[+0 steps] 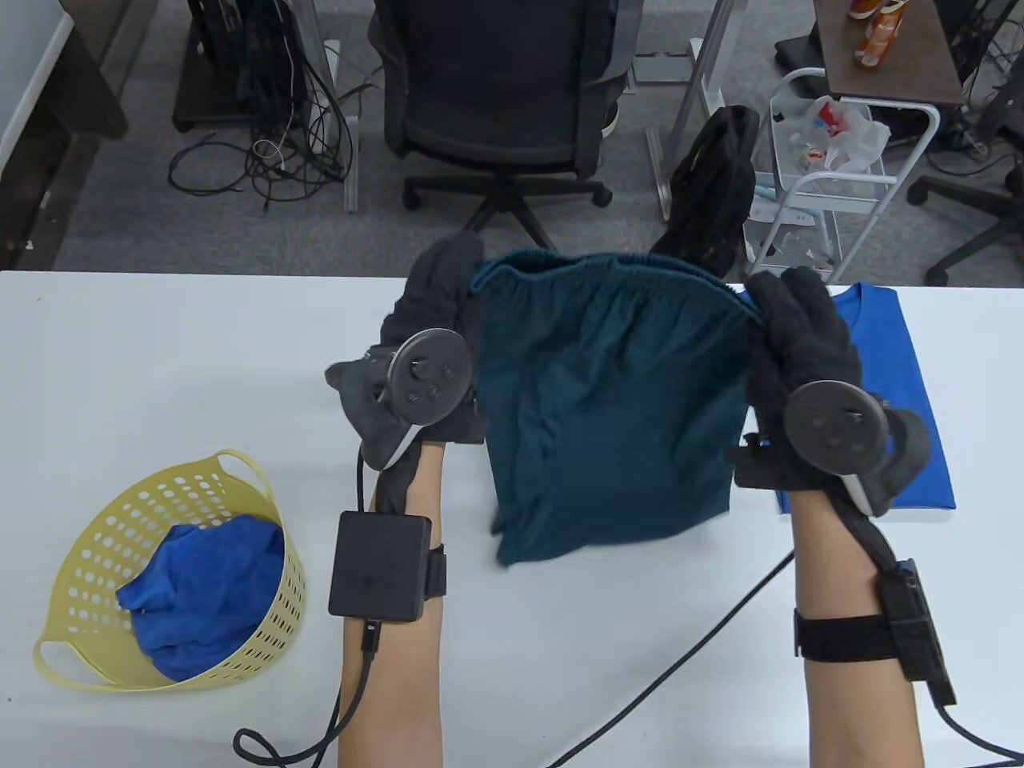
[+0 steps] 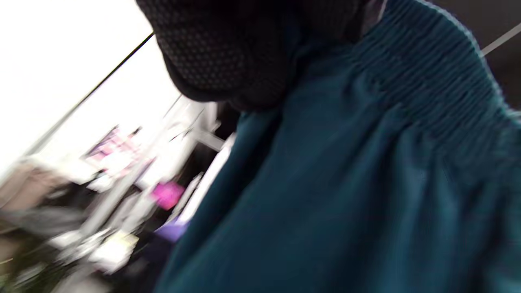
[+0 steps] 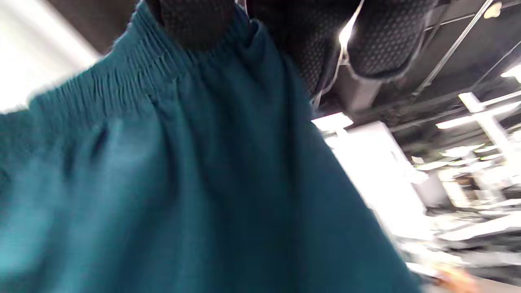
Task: Fold and stack clothes and towels from laundry basket
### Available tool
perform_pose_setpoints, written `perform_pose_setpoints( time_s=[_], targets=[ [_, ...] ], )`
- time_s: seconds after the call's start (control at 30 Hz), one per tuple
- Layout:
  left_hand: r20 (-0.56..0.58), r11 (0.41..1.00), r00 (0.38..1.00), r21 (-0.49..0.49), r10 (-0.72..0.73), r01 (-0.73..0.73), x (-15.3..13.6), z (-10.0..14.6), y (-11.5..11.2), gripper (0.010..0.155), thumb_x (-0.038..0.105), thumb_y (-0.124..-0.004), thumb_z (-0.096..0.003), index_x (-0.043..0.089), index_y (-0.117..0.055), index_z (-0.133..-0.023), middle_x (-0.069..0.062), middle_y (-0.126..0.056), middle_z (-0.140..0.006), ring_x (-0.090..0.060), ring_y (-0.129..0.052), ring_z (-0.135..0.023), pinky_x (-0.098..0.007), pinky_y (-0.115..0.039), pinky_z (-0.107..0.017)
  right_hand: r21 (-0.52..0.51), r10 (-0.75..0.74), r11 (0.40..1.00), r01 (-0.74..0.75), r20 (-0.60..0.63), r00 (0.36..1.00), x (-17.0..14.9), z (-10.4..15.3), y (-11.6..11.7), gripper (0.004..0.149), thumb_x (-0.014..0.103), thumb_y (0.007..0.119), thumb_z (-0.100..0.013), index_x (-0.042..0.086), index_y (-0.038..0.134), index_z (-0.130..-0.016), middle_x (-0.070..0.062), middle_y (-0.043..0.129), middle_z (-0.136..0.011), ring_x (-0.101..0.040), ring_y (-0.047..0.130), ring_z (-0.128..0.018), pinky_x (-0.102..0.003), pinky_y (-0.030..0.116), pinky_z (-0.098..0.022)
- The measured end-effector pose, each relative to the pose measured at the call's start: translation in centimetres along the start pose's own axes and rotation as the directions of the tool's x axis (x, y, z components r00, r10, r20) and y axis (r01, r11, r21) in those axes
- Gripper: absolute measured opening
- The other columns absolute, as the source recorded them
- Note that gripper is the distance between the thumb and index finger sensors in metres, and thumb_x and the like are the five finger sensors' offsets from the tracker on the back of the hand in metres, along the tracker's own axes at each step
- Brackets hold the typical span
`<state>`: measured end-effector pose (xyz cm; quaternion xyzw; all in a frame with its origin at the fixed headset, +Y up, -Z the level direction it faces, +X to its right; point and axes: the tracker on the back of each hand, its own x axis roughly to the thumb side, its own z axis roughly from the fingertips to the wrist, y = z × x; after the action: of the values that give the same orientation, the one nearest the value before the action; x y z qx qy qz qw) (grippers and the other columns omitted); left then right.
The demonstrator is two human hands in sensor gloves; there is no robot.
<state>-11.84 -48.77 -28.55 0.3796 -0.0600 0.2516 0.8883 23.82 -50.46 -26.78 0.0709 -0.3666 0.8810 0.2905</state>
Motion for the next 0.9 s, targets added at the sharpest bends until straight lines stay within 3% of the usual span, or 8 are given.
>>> perform_pose_setpoints(
  time_s=[0.17, 0.3, 0.4, 0.53, 0.67, 0.73, 0.8, 0.9],
  targets=[
    [0.230, 0.992, 0.972, 0.100, 0.057, -0.082, -0.4, 4.1, 2.7, 0.051, 0.041, -0.071, -0.0568, 0.042, -0.058, -0.106, -0.001, -0.070, -0.115, -0.021, -0.090, -0.094, -0.036, -0.086, -0.066, 0.074, -0.256, 0.966, 0.249, 0.104, 0.961, -2.3, 2.2, -2.0, 0.048, 0.030, 0.068, -0.059, 0.036, 0.062, -0.106, -0.010, 0.050, -0.120, -0.040, 0.055, -0.108, -0.074, 0.048, -0.074],
    [0.230, 0.978, 0.966, -0.145, -0.115, 0.151, -2.3, 11.9, -1.8, 0.051, 0.042, -0.072, -0.0591, 0.036, -0.060, -0.109, -0.005, -0.066, -0.120, -0.032, -0.082, -0.102, -0.052, -0.077, -0.072, 0.282, -0.137, 0.952, 0.122, 0.031, 0.990, -6.8, 7.9, 2.1, 0.048, 0.029, 0.072, -0.059, 0.031, 0.066, -0.107, -0.014, 0.046, -0.122, -0.047, 0.048, -0.110, -0.078, 0.044, -0.073],
    [0.313, 0.750, 0.870, -0.447, -0.381, 0.489, -4.4, 17.4, -6.9, 0.053, 0.046, -0.072, -0.0584, 0.038, -0.062, -0.109, -0.005, -0.066, -0.122, -0.040, -0.071, -0.110, -0.062, -0.070, -0.074, 0.528, 0.036, 0.849, -0.015, -0.029, 0.999, -9.8, 12.8, 6.1, 0.048, 0.029, 0.075, -0.058, 0.030, 0.069, -0.106, -0.018, 0.048, -0.122, -0.052, 0.045, -0.108, -0.079, 0.046, -0.071],
    [0.464, 0.484, 0.798, -0.634, -0.385, 0.603, -6.9, 23.1, -11.0, 0.053, 0.046, -0.072, -0.0563, 0.039, -0.061, -0.108, -0.002, -0.071, -0.120, -0.035, -0.074, -0.110, -0.060, -0.070, -0.075, 0.778, 0.116, 0.627, -0.050, -0.030, 0.993, -11.0, 18.6, 9.9, 0.048, 0.027, 0.075, -0.058, 0.025, 0.071, -0.106, -0.019, 0.059, -0.117, -0.048, 0.057, -0.105, -0.074, 0.053, -0.070],
    [0.374, 0.380, 0.892, -0.810, -0.253, 0.447, -8.8, 25.9, -11.2, 0.053, 0.044, -0.073, -0.0563, 0.036, -0.064, -0.107, 0.000, -0.081, -0.114, -0.034, -0.083, -0.105, -0.059, -0.072, -0.074, 0.890, 0.159, 0.451, -0.065, -0.009, 0.987, -10.7, 22.4, 11.1, 0.047, 0.027, 0.074, -0.059, 0.021, 0.072, -0.106, -0.020, 0.067, -0.114, -0.046, 0.066, -0.101, -0.069, 0.057, -0.071],
    [0.330, 0.351, 0.918, -0.851, -0.219, 0.390, -9.3, 26.4, -10.6, 0.054, 0.045, -0.073, -0.0569, 0.035, -0.061, -0.109, 0.000, -0.074, -0.117, -0.033, -0.076, -0.109, -0.061, -0.070, -0.075, 0.898, 0.167, 0.431, -0.086, 0.014, 0.986, -10.5, 23.0, 10.8, 0.050, 0.029, 0.072, -0.061, 0.018, 0.068, -0.109, -0.018, 0.061, -0.117, -0.044, 0.059, -0.105, -0.071, 0.056, -0.071],
    [0.308, 0.344, 0.932, -0.868, -0.190, 0.357, -9.4, 26.4, -10.0, 0.054, 0.046, -0.074, -0.0563, 0.034, -0.064, -0.108, -0.001, -0.076, -0.116, -0.034, -0.077, -0.108, -0.062, -0.070, -0.074, 0.913, 0.159, 0.402, -0.072, 0.008, 0.987, -10.3, 23.0, 10.5, 0.054, 0.038, 0.073, -0.060, 0.015, 0.070, -0.109, -0.018, 0.063, -0.116, -0.045, 0.060, -0.105, -0.072, 0.057, -0.070],
    [0.314, 0.221, 0.933, -0.911, -0.175, 0.348, -9.3, 26.2, -9.8, 0.063, 0.057, -0.072, -0.0543, 0.034, -0.061, -0.112, -0.002, -0.066, -0.121, -0.034, -0.068, -0.112, -0.063, -0.067, -0.076, 0.943, 0.175, 0.328, -0.047, -0.012, 0.985, -9.5, 23.2, 10.3, 0.069, 0.055, 0.062, -0.058, 0.008, 0.072, -0.108, -0.020, 0.057, -0.119, -0.048, 0.053, -0.107, -0.074, 0.054, -0.070]
  ],
)
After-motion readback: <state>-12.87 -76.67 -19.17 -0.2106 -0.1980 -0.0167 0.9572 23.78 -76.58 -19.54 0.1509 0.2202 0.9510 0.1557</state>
